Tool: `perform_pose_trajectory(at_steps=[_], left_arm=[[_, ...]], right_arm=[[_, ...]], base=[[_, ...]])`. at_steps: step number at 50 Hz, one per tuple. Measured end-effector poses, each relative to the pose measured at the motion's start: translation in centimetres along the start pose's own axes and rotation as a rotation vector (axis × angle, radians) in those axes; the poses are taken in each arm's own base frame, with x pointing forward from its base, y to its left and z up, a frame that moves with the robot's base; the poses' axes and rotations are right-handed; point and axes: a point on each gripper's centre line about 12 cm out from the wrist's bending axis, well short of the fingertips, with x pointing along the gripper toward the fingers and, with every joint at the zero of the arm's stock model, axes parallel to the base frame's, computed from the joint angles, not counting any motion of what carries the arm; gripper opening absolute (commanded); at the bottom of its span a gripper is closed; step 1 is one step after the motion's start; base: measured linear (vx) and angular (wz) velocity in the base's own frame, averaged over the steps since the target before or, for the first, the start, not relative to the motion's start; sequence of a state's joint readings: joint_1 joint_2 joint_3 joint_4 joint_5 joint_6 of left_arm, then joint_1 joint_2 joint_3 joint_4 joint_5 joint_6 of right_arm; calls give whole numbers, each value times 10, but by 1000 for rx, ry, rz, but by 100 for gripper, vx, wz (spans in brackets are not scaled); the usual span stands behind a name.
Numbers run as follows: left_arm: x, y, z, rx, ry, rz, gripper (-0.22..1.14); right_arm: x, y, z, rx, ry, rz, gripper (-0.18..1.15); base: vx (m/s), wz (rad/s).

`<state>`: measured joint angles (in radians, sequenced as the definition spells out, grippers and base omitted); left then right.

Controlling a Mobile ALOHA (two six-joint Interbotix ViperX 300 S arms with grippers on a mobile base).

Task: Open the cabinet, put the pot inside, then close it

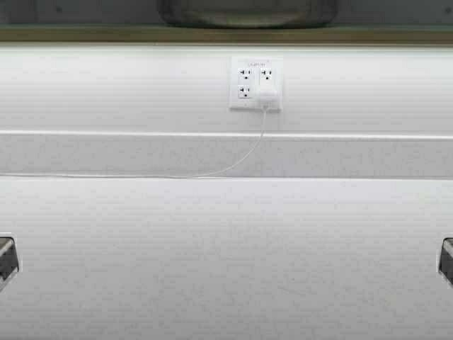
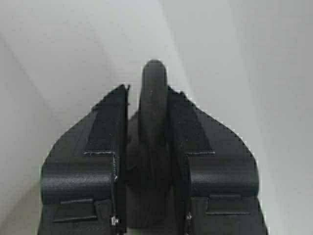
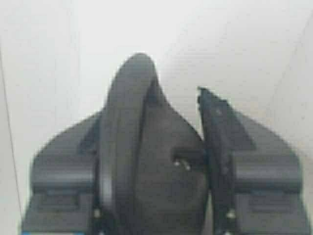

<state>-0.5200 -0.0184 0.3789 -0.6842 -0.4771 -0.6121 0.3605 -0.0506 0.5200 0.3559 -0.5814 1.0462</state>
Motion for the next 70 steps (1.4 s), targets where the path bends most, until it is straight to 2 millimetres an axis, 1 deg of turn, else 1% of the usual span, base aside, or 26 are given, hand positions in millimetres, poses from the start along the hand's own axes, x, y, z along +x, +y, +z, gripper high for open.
perform_pose_trajectory(at_steps=[2, 4, 5, 6, 7, 8, 11, 12, 14, 20, 28, 31, 36, 42, 45, 50, 53, 55, 58, 60, 62, 64, 65, 68, 70], left_arm=[[-1, -2, 2, -2, -11, -10, 29], [-2, -2, 2, -5, -20, -16, 43], [-2, -2, 3, -4, -29, -23, 50], [-3, -3, 5, -6, -39, -30, 58], [-4, -2, 5, -6, -45, -34, 66], [-5, -2, 6, -9, -55, -40, 74], [-7, -2, 9, -21, -81, -55, 95], [-8, -3, 10, -26, -90, -64, 101], [-9, -5, 11, -33, -100, -77, 107], [-13, -12, 13, -73, -113, -108, 101], [-16, -12, 13, -104, -141, -136, 102], [-19, -11, 14, -106, -147, -138, 102], [-27, -8, 17, -106, -152, -136, 102], [-37, -3, 29, -105, -175, -130, 102], [-42, 1, 40, -101, -200, -123, 102], [-53, 9, 60, -91, -247, -108, 102], [-60, 13, 70, -81, -274, -102, 102], [-64, 15, 74, -71, -284, -99, 100], [-72, 20, 74, -39, -275, -90, 96], [-78, 21, 72, -4, -260, -87, 88], [-87, 27, 69, 57, -235, -74, 78], [-95, 33, 65, 121, -203, -54, 62], [-100, 37, 63, 152, -185, -42, 48], [-114, 49, 56, 251, -122, 7, 12], [-124, 58, 49, 309, -70, 39, -7]], right_arm=[[-1, -2, 1, -1, -11, 11, 79], [-2, -3, 2, 1, -25, 27, 95], [-2, -4, 3, 0, -30, 33, 102], [-3, -6, 3, 1, -37, 37, 106], [-4, -7, 3, 1, -39, 41, 109], [-6, -9, 3, 2, -42, 43, 109], [-9, -14, 5, 7, -52, 41, 105], [-10, -16, 6, 8, -57, 40, 103], [-10, -17, 8, 10, -61, 41, 103], [-10, -18, 13, 16, -77, 45, 104], [-14, -16, 23, 6, -96, 50, 104], [-18, -13, 31, -4, -111, 57, 104], [-26, -8, 51, -26, -148, 71, 104], [-40, -6, 75, -55, -196, 76, 104], [-46, -5, 83, -64, -215, 77, 104], [-54, -6, 92, -89, -228, 74, 104], [-57, -5, 92, -124, -213, 78, 103], [-60, -4, 90, -154, -197, 85, 102], [-67, -4, 85, -219, -163, 88, 96], [-72, -4, 81, -262, -138, 86, 89], [-80, -7, 78, -305, -111, 66, 78], [-89, -10, 76, -352, -87, 40, 64], [-95, -11, 74, -372, -74, 26, 56], [-111, -15, 70, -440, -34, -20, 29], [-122, -19, 68, -503, -6, -62, 11]], base=[[0, 0], [0, 0], [0, 0], [0, 0], [0, 0], [0, 0], [0, 0], [0, 0], [0, 0], [0, 0], [0, 0], [0, 0], [0, 0], [0, 0], [0, 0], [0, 0], [0, 0], [0, 0], [0, 0], [0, 0], [0, 0], [0, 0], [0, 0], [0, 0], [0, 0]])
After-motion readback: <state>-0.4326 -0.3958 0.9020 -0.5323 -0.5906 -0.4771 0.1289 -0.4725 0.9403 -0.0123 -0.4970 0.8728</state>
